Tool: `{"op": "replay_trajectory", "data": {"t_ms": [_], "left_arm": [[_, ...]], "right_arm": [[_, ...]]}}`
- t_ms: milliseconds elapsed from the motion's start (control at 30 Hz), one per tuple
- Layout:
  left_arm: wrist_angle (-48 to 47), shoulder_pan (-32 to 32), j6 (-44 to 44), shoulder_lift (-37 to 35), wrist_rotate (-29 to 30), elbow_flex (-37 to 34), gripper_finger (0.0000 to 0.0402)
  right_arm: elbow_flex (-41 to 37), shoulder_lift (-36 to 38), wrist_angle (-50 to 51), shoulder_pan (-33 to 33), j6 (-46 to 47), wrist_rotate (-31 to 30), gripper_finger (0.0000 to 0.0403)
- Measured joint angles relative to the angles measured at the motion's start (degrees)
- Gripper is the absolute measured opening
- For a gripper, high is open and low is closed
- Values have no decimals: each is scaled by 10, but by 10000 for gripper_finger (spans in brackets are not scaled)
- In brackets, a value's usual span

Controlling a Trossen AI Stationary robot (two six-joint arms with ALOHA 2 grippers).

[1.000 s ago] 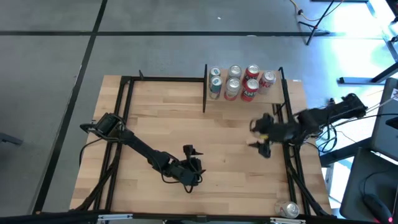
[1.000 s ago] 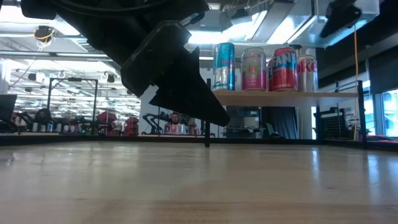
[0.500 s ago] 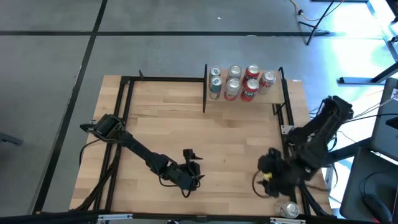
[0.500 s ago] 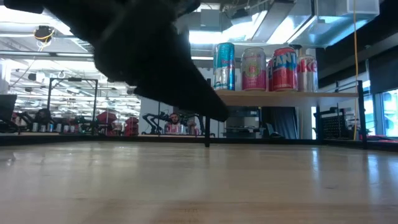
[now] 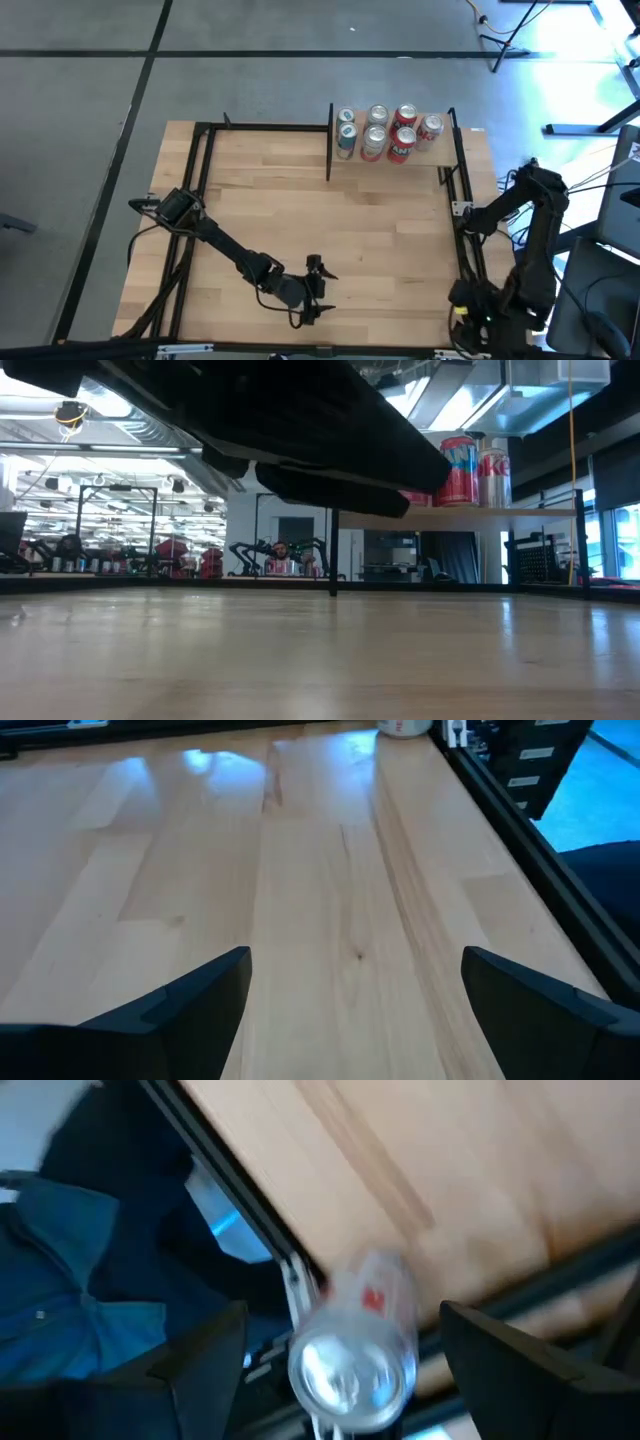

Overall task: Place canned beverage on shelf
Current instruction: Put the red silver soda can and align with other red silver can on the shelf

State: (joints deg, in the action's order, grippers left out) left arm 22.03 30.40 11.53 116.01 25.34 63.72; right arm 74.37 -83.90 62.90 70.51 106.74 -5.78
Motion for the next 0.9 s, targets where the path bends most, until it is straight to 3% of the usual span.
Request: {"op": "replay_trajectory", "data": {"t_ms": [233, 900], "left_arm": [[0, -2, -25, 0, 4, 0, 349], [-1, -13, -32, 0, 5, 0, 349]], "right_arm": [[0, -36, -19, 32, 97, 60, 312], [0, -74, -25, 29, 93, 90, 312]]}}
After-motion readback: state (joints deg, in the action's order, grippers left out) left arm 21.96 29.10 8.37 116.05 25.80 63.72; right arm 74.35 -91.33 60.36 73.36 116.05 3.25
